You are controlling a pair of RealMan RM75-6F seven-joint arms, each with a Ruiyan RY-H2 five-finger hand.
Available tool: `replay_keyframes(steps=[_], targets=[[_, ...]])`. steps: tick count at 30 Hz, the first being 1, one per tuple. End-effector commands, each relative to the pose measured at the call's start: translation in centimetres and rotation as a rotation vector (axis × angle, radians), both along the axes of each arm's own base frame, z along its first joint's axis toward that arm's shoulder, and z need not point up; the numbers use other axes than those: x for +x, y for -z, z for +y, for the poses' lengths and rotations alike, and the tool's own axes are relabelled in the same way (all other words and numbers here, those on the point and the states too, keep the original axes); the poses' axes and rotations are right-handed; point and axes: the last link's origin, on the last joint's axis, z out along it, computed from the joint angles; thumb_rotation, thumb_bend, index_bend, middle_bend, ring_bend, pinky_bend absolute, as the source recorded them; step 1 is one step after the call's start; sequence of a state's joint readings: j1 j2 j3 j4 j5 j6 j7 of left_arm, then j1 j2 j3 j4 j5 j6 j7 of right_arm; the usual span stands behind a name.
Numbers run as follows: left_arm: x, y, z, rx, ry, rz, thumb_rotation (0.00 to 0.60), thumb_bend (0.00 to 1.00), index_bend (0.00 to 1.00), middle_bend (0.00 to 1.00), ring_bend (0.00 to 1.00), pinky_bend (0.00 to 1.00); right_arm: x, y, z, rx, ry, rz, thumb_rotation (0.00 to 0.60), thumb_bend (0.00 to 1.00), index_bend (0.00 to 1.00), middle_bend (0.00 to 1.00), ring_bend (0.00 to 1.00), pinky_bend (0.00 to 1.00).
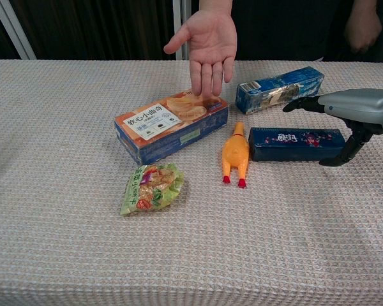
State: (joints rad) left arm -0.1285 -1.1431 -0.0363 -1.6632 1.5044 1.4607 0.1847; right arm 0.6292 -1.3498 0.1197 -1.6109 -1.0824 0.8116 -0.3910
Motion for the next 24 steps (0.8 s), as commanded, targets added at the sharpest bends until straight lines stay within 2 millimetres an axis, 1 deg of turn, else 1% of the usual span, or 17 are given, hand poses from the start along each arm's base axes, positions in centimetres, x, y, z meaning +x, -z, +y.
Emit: replay_keyframes(steps=[1,12,17,19,21,22,23,24], targets=[[0.0,0.0,0.0,0.001,0.001,-0.002,0.325,0.01,0.06,0.04,0.04,0.21,0.0,0.0,0.0,-0.001,-0.001,0.0,0.6,0.14,0.0,0.0,0.0,0.0],[0.1,-0.1,0.2,0.004,0.003,0.0,0.322,0.01,0.06,0.04,0.04,0.21,0.1,0.2,-0.3,-0.006,-0.012,0.003,0.6,0.15,0.0,0.0,0.0,0.0],[0.1,0.0,0.4,-0.003,0.0,0.0,0.327,0.01,0.06,0.04,0.04,0.21,0.0,1.0,-0.4,0.005,-0.011,0.015,0.6,0.15,0.0,0.08,0.0,0.0],[0.0,0.1,0.4,-0.008,-0.003,0.0,0.328,0.01,0.06,0.04,0.04,0.21,0.0,1.3,-0.4,0.009,-0.012,0.021,0.6,0.15,0.0,0.09,0.0,0.01],[-0.1,0.2,0.3,-0.012,-0.006,0.0,0.326,0.01,0.06,0.04,0.04,0.21,0.0,1.6,-0.4,0.015,-0.009,0.028,0.6,0.16,0.0,0.13,0.01,0.07],[-0.2,0.2,0.3,-0.012,-0.007,-0.001,0.325,0.01,0.06,0.04,0.04,0.21,0.0,1.7,-0.5,0.016,-0.009,0.033,0.6,0.17,0.0,0.15,0.03,0.12],[-0.2,0.2,0.3,-0.01,-0.008,-0.002,0.324,0.01,0.06,0.04,0.04,0.21,0.0,1.9,-0.5,0.012,-0.011,0.038,0.6,0.18,0.02,0.19,0.07,0.17],[-0.2,0.2,0.3,-0.009,-0.008,-0.004,0.325,0.01,0.06,0.04,0.04,0.21,0.1,2.0,-0.5,0.004,-0.013,0.038,0.6,0.18,0.07,0.23,0.12,0.22]])
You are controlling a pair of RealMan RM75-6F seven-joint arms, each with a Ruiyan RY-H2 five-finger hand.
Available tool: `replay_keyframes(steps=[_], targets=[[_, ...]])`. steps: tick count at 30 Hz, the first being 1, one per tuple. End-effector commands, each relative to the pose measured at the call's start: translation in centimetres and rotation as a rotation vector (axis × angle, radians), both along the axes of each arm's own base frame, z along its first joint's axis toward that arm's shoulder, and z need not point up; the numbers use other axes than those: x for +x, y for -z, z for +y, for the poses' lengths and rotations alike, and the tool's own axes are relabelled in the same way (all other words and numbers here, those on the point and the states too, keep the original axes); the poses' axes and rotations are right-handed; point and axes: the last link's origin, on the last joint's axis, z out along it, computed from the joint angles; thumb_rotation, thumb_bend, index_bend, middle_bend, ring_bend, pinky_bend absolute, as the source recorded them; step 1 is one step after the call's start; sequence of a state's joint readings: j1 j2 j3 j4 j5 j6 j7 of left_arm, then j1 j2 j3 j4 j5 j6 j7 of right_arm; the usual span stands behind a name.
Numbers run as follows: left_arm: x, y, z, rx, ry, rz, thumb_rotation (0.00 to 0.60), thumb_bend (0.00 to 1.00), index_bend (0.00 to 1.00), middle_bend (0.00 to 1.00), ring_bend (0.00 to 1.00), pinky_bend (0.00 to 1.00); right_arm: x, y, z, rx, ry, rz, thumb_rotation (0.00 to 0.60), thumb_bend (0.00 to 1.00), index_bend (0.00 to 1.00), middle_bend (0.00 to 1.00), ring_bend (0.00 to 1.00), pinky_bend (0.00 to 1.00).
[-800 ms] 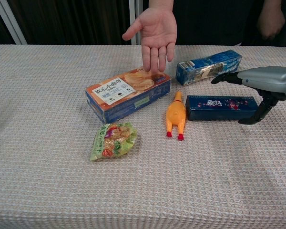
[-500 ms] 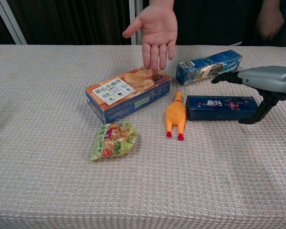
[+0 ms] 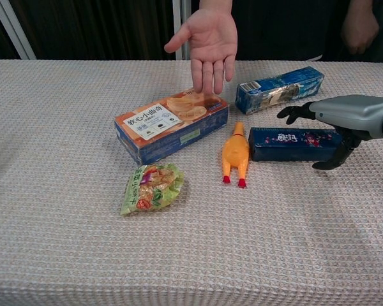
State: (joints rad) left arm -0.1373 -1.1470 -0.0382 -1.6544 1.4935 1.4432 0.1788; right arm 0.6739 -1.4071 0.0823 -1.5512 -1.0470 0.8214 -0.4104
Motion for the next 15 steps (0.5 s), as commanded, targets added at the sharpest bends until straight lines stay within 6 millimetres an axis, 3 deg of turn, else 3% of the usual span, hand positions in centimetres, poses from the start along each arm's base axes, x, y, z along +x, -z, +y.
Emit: replay_keyframes(steps=[1,7,9,12,15], targets=[[-0.1,-0.1,0.0,0.004,-0.001,-0.003,0.325,0.01,0.06,0.04,0.04,0.21,0.2,0.5,-0.1,-0.027,-0.011,0.006,0.6,0.18,0.13,0.28,0.17,0.27],[-0.4,-0.3,-0.2,0.009,-0.005,-0.002,0.326,0.01,0.06,0.04,0.04,0.21,0.8,0.7,-0.1,-0.148,-0.064,-0.038,0.6,0.32,0.62,0.6,0.5,0.62],[-0.6,-0.4,-0.3,0.01,-0.01,-0.003,0.326,0.01,0.06,0.04,0.04,0.21,0.7,0.7,-0.1,-0.167,-0.08,-0.044,0.6,0.36,0.74,0.69,0.58,0.71],[-0.7,-0.4,-0.4,0.013,-0.011,-0.007,0.327,0.01,0.06,0.04,0.04,0.21,1.2,-0.2,-0.1,-0.2,-0.104,-0.08,0.6,0.38,0.79,0.72,0.62,0.75],[-0.8,-0.4,-0.3,0.011,-0.012,-0.006,0.323,0.01,0.06,0.04,0.04,0.21,2.6,-2.3,-0.3,-0.278,-0.163,-0.155,0.6,0.39,0.79,0.73,0.62,0.76]])
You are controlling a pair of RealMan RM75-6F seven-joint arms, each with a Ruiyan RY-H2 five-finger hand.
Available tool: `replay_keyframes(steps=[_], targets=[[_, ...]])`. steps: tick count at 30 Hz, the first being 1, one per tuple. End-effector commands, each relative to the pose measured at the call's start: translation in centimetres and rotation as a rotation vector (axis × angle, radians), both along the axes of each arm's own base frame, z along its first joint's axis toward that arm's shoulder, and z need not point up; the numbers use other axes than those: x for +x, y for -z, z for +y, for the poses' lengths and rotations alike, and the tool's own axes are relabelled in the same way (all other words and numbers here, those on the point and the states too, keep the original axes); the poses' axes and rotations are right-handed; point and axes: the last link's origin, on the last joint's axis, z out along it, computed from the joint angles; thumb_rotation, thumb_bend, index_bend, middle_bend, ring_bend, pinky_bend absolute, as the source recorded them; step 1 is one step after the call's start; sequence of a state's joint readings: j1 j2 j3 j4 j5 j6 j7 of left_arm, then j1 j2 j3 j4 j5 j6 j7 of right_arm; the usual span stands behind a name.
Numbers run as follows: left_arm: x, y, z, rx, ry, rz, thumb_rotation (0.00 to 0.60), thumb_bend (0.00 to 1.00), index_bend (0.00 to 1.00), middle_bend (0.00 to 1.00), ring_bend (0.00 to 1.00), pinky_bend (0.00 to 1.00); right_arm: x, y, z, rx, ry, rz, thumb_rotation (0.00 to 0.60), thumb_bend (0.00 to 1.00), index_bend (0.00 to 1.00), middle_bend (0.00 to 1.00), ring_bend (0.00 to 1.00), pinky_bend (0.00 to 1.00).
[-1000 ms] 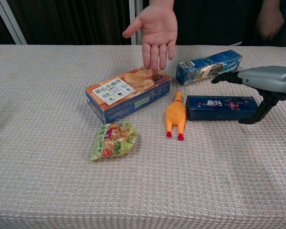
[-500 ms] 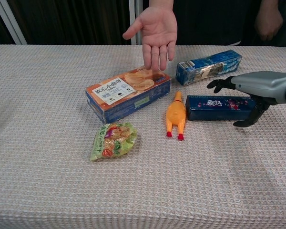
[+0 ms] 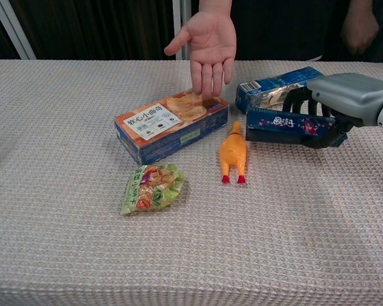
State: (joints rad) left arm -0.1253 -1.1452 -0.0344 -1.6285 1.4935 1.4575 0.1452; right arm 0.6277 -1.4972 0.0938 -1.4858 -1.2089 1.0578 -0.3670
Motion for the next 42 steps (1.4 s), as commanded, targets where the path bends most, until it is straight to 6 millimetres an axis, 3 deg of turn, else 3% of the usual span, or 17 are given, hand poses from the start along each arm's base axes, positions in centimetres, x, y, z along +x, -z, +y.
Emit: replay_keyframes(steps=[1,5,8,12,15,20,22,24,26,28,29,34,37,40,42], targets=[[0.0,0.0,0.1,-0.003,-0.001,0.0,0.324,0.01,0.06,0.04,0.04,0.21,1.7,-2.5,-0.3,-0.094,-0.07,-0.097,0.6,0.39,0.79,0.73,0.62,0.76],[0.2,0.1,0.2,-0.008,0.008,-0.002,0.328,0.01,0.06,0.04,0.04,0.21,4.7,-4.7,-2.0,-0.184,-0.126,-0.242,0.6,0.39,0.79,0.73,0.62,0.76],[0.4,0.1,0.3,-0.01,0.013,0.001,0.324,0.01,0.06,0.04,0.04,0.21,7.1,-4.7,-4.2,-0.197,-0.126,-0.274,0.6,0.38,0.79,0.73,0.62,0.76],[0.6,0.1,0.6,-0.015,0.019,0.003,0.325,0.01,0.06,0.04,0.04,0.21,10.4,-3.7,-7.5,-0.216,-0.146,-0.209,0.6,0.37,0.79,0.72,0.62,0.76],[0.4,0.5,0.6,-0.027,0.014,-0.009,0.324,0.01,0.06,0.04,0.04,0.21,12.3,-2.5,-8.9,-0.218,-0.149,-0.209,0.6,0.37,0.76,0.72,0.62,0.76],[0.3,0.7,0.8,-0.04,0.013,-0.009,0.323,0.01,0.06,0.04,0.04,0.21,13.7,-0.2,-9.3,-0.203,-0.162,-0.192,0.6,0.35,0.69,0.69,0.61,0.73],[0.2,0.6,0.8,-0.038,0.014,-0.011,0.323,0.01,0.06,0.04,0.04,0.21,13.8,0.6,-9.3,-0.198,-0.157,-0.187,0.6,0.34,0.66,0.66,0.58,0.7],[0.2,0.5,0.8,-0.034,0.015,-0.009,0.321,0.01,0.06,0.04,0.04,0.21,13.6,1.2,-9.2,-0.174,-0.151,-0.177,0.6,0.33,0.56,0.57,0.47,0.58],[0.2,0.3,0.8,-0.031,0.016,-0.006,0.319,0.01,0.06,0.04,0.04,0.21,13.0,1.5,-9.2,-0.131,-0.144,-0.144,0.6,0.28,0.22,0.26,0.15,0.2],[0.2,0.1,0.7,-0.027,0.015,-0.004,0.322,0.01,0.06,0.04,0.04,0.21,13.1,1.1,-9.2,-0.139,-0.155,-0.143,0.6,0.21,0.02,0.04,0.0,0.0],[0.2,0.1,0.8,-0.026,0.015,-0.003,0.322,0.01,0.06,0.04,0.04,0.21,13.2,0.8,-9.2,-0.147,-0.159,-0.153,0.6,0.19,0.0,0.0,0.0,0.0],[0.3,0.1,1.0,-0.03,0.016,-0.002,0.323,0.01,0.06,0.04,0.04,0.21,13.2,-1.1,-8.9,-0.171,-0.188,-0.199,0.6,0.18,0.0,0.0,0.0,0.0],[0.7,0.0,1.2,-0.027,0.026,0.001,0.324,0.01,0.06,0.04,0.04,0.21,12.5,-3.4,-8.0,-0.198,-0.215,-0.183,0.6,0.18,0.0,0.0,0.0,0.0],[0.8,-0.2,1.2,-0.017,0.032,-0.001,0.321,0.01,0.06,0.04,0.04,0.21,10.0,-6.9,-5.8,-0.234,-0.218,-0.156,0.6,0.18,0.0,0.0,0.0,0.0],[0.8,-0.4,1.1,-0.013,0.027,0.0,0.323,0.01,0.06,0.04,0.04,0.21,6.6,-9.7,-3.1,-0.248,-0.188,-0.093,0.6,0.18,0.0,0.0,0.0,0.0]])
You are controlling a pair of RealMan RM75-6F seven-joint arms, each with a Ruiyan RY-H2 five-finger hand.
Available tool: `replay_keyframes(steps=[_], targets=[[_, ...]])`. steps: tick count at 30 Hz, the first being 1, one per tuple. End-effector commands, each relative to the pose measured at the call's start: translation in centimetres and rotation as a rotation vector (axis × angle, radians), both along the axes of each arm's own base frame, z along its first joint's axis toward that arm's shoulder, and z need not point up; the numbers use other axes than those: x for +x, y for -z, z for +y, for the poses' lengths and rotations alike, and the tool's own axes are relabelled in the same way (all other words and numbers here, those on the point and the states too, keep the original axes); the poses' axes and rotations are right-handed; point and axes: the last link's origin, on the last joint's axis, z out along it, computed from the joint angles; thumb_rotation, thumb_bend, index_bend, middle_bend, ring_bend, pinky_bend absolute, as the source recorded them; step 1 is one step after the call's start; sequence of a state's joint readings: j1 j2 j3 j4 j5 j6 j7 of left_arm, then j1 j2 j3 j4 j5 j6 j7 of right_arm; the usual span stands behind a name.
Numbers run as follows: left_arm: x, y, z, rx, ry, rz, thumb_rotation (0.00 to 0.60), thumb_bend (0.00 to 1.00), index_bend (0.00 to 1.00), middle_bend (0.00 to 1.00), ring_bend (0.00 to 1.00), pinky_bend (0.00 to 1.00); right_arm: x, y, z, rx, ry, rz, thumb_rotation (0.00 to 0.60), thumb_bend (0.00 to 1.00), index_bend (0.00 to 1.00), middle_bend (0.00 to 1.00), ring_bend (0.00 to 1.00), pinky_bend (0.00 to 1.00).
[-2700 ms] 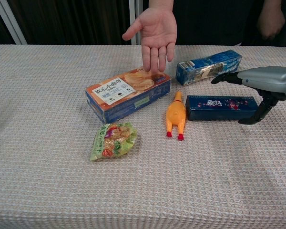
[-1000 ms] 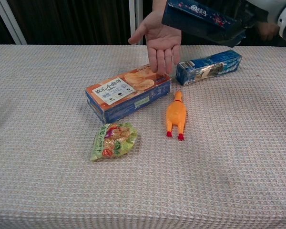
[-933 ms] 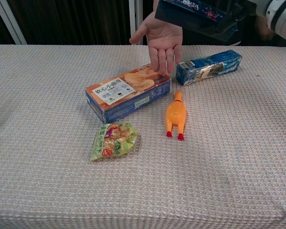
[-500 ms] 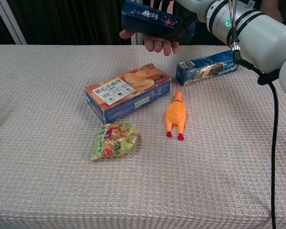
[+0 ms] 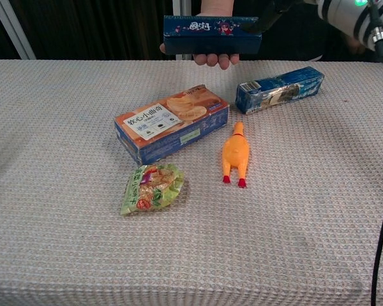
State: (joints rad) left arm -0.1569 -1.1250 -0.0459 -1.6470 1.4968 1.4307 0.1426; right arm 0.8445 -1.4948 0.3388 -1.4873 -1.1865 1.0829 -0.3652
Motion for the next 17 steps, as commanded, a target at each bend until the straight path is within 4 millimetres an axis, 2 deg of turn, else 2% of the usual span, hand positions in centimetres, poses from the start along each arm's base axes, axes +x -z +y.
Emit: replay_keyframes(steps=[1,5,9,13,15,17], targets=[[-0.1,-0.1,-0.1,0.003,-0.005,0.0,0.324,0.01,0.06,0.04,0.04,0.21,-6.9,-6.1,5.6,-0.042,0.072,0.109,0.6,0.18,0.0,0.0,0.0,0.0],[-0.1,-0.1,-0.3,0.004,-0.012,-0.002,0.319,0.01,0.06,0.04,0.04,0.21,-15.8,-9.9,12.5,0.013,0.28,0.212,0.6,0.19,0.0,0.0,0.0,0.0],[-0.1,0.1,-0.6,0.005,-0.013,-0.006,0.323,0.01,0.06,0.04,0.04,0.21,-22.5,-11.4,18.4,-0.008,0.448,0.179,0.6,0.19,0.0,0.0,0.0,0.0],[-0.2,0.1,-1.0,0.033,0.006,-0.013,0.321,0.01,0.06,0.04,0.04,0.2,-26.6,-11.0,22.4,-0.095,0.479,0.072,0.6,0.18,0.0,0.0,0.0,0.0],[-0.3,0.1,-1.1,0.041,0.006,-0.012,0.321,0.01,0.06,0.04,0.04,0.19,-27.7,-10.6,23.4,-0.142,0.456,0.067,0.6,0.18,0.0,0.0,0.0,0.0],[-0.3,0.0,-1.1,0.044,0.009,-0.015,0.323,0.01,0.06,0.04,0.04,0.19,-27.9,-10.5,23.8,-0.17,0.429,0.076,0.6,0.18,0.0,0.0,0.0,0.0]])
